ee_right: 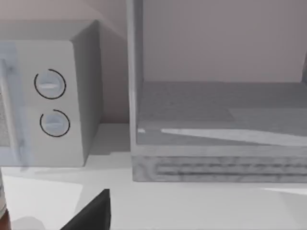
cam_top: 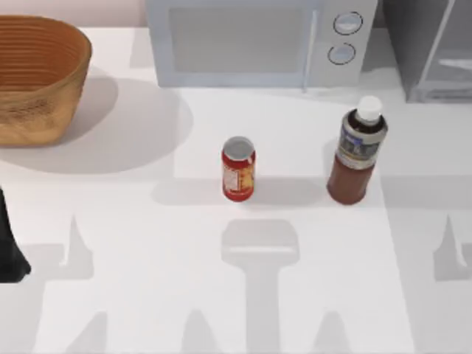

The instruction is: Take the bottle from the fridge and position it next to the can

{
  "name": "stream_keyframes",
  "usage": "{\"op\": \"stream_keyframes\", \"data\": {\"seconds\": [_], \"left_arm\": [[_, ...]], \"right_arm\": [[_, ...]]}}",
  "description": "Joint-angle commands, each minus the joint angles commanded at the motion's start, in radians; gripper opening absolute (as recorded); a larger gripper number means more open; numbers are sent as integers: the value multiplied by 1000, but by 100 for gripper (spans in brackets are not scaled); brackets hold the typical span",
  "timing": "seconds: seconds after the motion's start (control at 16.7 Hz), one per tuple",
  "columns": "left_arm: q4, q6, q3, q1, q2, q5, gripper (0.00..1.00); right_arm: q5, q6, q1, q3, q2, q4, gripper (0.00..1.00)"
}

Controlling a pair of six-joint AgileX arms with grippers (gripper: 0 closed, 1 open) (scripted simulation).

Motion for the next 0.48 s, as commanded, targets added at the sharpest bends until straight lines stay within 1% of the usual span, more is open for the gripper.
{"op": "stream_keyframes", "data": {"seconds": [0.3, 0.48], "left_arm": [[0, 0, 0, 0, 0, 0, 100], [0, 0, 0, 0, 0, 0, 100]], "right_arm": [[3, -1, 2, 12, -7, -10, 100], [5, -3, -2, 70, -77, -107, 100]]}}
